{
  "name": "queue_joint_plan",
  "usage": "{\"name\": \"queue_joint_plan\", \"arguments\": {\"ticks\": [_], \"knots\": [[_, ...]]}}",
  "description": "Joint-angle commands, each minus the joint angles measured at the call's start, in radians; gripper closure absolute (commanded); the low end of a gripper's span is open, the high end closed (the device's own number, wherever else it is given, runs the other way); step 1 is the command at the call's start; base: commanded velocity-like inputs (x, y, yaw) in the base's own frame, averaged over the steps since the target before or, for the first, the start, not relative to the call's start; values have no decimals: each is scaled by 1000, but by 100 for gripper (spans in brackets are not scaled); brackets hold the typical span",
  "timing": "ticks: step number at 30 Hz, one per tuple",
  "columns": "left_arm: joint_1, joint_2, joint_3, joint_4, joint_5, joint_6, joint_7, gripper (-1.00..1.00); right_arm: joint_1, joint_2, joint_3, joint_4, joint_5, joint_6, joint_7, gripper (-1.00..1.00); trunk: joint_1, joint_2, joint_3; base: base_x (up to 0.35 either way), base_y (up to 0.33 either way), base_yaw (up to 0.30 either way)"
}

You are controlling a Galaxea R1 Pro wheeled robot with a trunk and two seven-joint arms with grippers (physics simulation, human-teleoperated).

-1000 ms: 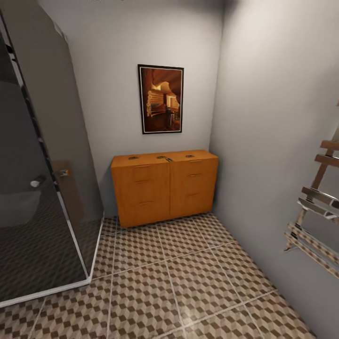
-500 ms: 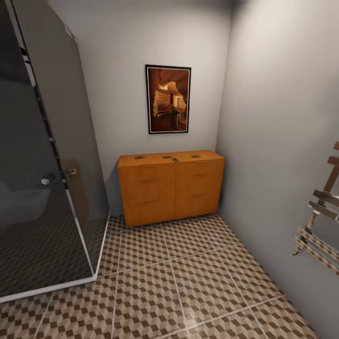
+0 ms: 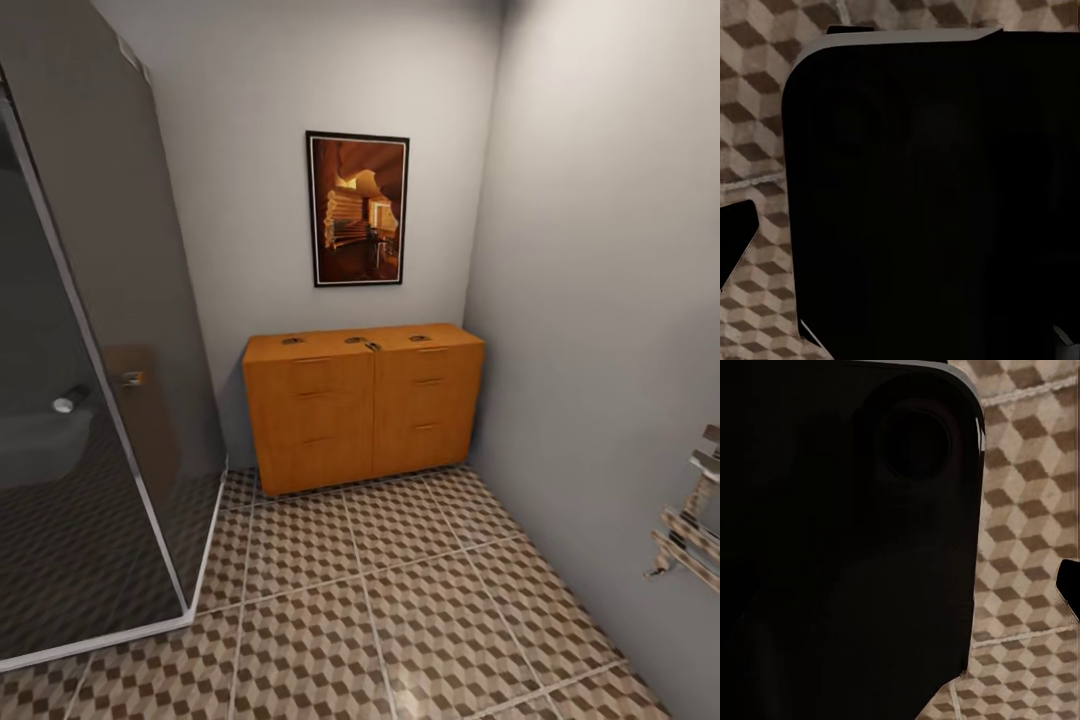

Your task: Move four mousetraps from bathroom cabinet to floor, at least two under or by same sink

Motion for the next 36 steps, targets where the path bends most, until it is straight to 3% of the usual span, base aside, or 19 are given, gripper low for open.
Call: {"name": "queue_joint_plan", "arguments": {"ticks": [1,36], "knots": [[0,0,1,0,2,-2,0,-100,0,0,0,0,0,-3,0,-100,1,0,-1,320,0,0],[0,0,0,0,4,-1,0,-100,0,0,2,0,2,-3,0,-100,1,0,-1,322,0,0]]}}
